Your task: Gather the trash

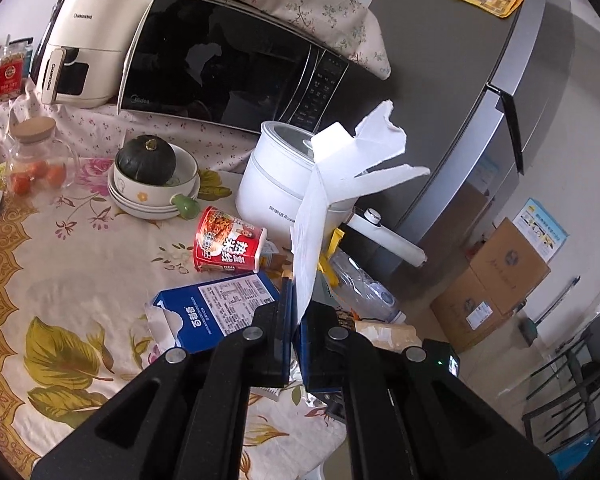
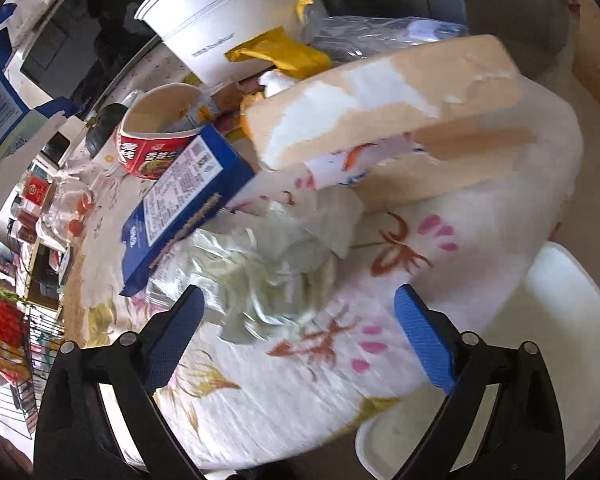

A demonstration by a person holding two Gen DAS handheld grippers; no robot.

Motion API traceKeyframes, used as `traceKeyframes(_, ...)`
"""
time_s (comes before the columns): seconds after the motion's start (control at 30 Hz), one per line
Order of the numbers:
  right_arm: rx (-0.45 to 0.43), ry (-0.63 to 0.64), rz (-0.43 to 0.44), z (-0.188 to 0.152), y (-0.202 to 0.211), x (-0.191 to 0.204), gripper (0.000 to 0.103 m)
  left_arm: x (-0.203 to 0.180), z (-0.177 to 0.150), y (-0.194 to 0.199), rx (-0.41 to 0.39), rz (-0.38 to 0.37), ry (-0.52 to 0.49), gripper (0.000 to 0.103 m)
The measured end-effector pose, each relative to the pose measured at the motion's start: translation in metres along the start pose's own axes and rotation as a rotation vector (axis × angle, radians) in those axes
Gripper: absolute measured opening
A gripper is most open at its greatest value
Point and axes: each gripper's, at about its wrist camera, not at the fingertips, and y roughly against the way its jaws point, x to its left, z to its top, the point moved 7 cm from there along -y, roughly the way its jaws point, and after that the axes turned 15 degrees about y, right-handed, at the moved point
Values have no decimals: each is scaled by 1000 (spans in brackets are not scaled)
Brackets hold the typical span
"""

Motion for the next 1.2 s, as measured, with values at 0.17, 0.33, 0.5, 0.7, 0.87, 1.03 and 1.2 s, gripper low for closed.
traceKeyframes(0.17,-10,61,-42,0,-5,7,47,4,-4,-3,18,9,2,3)
traceKeyframes(0.33,-20,79,-15,-1,-5,12,27,5,-7,-3,24,17,-6,3)
traceKeyframes(0.5,-52,93,-1,2,9,14,25,6,-9,-3,26,18,-7,3)
traceKeyframes(0.7,-96,104,8,6,32,14,25,4,-12,-3,31,8,-2,3)
traceKeyframes(0.87,-127,107,8,3,52,9,25,-3,-17,0,29,-3,-21,3)
traceKeyframes(1.03,-153,106,-17,-2,73,-2,26,-12,-23,0,42,-27,-33,2)
traceKeyframes(1.2,-168,102,-60,-14,94,-21,26,-20,-30,-1,58,-45,-42,2)
